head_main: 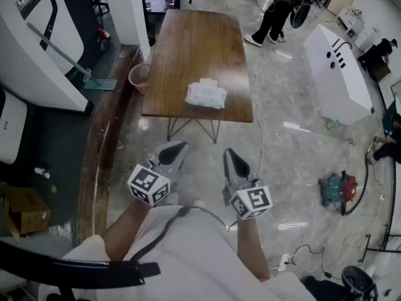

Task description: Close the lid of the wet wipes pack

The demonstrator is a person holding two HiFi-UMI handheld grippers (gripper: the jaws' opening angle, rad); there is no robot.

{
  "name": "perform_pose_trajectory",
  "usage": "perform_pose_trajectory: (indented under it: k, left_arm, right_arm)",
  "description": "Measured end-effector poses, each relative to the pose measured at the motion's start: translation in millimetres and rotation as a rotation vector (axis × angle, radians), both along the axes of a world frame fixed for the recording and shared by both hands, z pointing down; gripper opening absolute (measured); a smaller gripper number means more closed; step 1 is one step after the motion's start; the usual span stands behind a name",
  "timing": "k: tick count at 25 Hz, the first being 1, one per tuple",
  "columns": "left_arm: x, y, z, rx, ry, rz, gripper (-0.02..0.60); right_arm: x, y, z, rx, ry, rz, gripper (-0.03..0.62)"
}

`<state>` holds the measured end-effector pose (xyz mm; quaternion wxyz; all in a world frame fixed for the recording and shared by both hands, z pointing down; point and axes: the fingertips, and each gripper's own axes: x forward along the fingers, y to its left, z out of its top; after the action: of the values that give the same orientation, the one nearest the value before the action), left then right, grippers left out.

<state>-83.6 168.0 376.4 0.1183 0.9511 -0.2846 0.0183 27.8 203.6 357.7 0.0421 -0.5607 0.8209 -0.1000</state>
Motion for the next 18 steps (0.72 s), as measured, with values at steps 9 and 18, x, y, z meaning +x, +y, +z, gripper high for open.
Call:
perform_pose_trajectory:
  k: [9,18]
  left_arm:
    - [-4,-7,-13,0.018,0.011,-0.004,0.002]
    - [-9,-26,-23,0.059,-0.002,-0.024,0.0]
  right_arm:
    - [-3,-11,-11,0.03,0.0,0.026,0.008]
    - [-2,-27,-22,0.055,0.016,0.082,0.009]
